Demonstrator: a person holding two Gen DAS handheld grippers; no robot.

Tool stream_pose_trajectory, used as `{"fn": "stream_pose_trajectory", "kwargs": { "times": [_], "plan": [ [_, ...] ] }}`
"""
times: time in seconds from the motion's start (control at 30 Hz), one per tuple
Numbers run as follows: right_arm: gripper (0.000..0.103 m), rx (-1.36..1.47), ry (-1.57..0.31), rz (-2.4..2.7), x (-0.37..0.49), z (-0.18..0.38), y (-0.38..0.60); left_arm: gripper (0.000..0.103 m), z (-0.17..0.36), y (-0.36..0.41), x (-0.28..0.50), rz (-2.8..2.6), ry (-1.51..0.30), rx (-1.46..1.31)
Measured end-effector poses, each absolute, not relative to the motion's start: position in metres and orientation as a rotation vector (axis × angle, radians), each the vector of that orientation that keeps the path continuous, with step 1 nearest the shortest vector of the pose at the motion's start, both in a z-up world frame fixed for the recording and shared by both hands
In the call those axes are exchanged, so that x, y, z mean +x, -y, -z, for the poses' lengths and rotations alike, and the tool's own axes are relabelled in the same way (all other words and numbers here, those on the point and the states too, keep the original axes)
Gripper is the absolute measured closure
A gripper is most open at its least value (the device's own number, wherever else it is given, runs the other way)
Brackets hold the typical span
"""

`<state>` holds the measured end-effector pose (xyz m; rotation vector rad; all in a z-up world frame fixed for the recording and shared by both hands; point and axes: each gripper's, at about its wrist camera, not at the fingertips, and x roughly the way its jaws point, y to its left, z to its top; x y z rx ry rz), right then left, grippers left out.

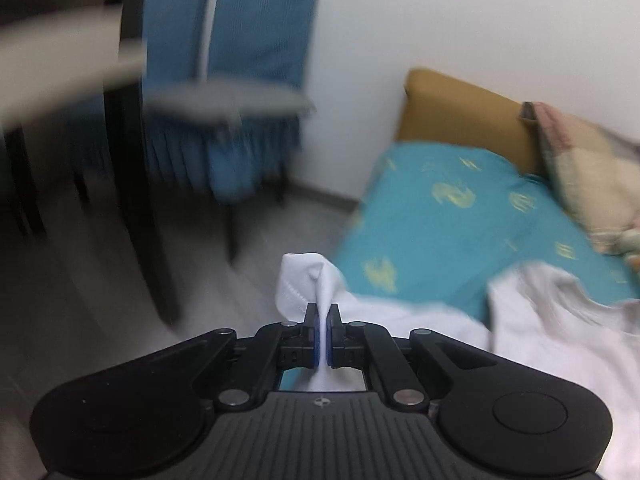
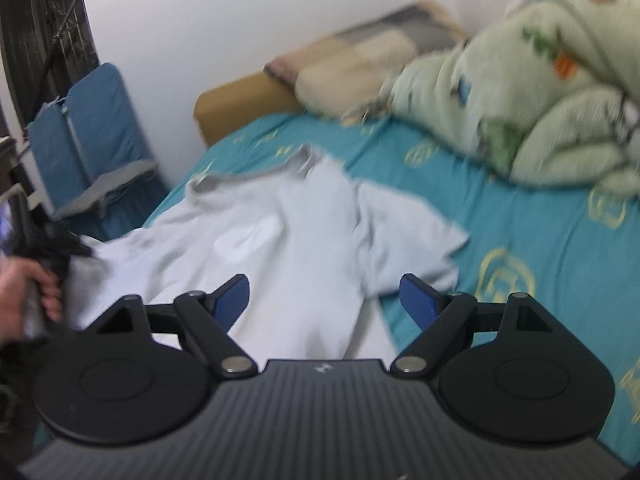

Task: Fold clothes

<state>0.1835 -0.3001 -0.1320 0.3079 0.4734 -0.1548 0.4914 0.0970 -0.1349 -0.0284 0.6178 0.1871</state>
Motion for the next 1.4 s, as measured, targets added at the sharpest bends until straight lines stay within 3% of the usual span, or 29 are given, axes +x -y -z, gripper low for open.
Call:
{"fn": "stream_pose_trajectory", "kwargs": {
  "times": [0.13, 0.3, 0.37, 0.43, 0.57, 0.93, 1.13, 1.23, 1.3, 1.33, 1.4],
  "plan": [
    [0.020, 0.275, -0.474, 0.151, 0.190, 0.135, 0.300, 0.098, 0.138, -0.100, 0.517, -0.285, -0.616, 0.040],
    [0.020, 0.258, -0.474, 0.140, 0.192, 0.135, 0.300, 0.076, 0.143, -0.096, 0.500, -0.255, -0.656, -0.041],
    [0.020, 0.258, -0.472, 0.133, 0.192, 0.134, 0.299, 0.063, 0.135, -0.092, 0.475, -0.226, -0.672, -0.044],
    [0.020, 0.257, -0.469, 0.116, 0.191, 0.131, 0.297, 0.057, 0.124, -0.092, 0.443, -0.189, -0.685, -0.077],
    [0.020, 0.241, -0.451, 0.082, 0.184, 0.125, 0.291, 0.051, 0.104, -0.090, 0.341, -0.116, -0.738, -0.195],
    [0.020, 0.191, -0.390, 0.072, 0.132, 0.089, 0.287, 0.051, 0.111, -0.050, 0.090, 0.067, -0.970, -0.268],
    [0.020, 0.213, -0.404, 0.094, 0.092, 0.069, 0.293, 0.059, 0.132, -0.028, 0.031, 0.102, -1.059, -0.226],
    [0.020, 0.219, -0.413, 0.101, 0.084, 0.066, 0.293, 0.059, 0.138, -0.032, 0.044, 0.085, -1.067, -0.247],
    [0.020, 0.195, -0.407, 0.109, 0.082, 0.065, 0.291, 0.066, 0.150, -0.040, 0.061, 0.061, -1.128, -0.274],
    [0.020, 0.181, -0.405, 0.111, 0.080, 0.065, 0.289, 0.080, 0.155, -0.043, 0.066, 0.052, -1.161, -0.283],
    [0.020, 0.172, -0.406, 0.111, 0.079, 0.065, 0.289, 0.086, 0.154, -0.045, 0.069, 0.074, -1.189, -0.265]
  ]
}}
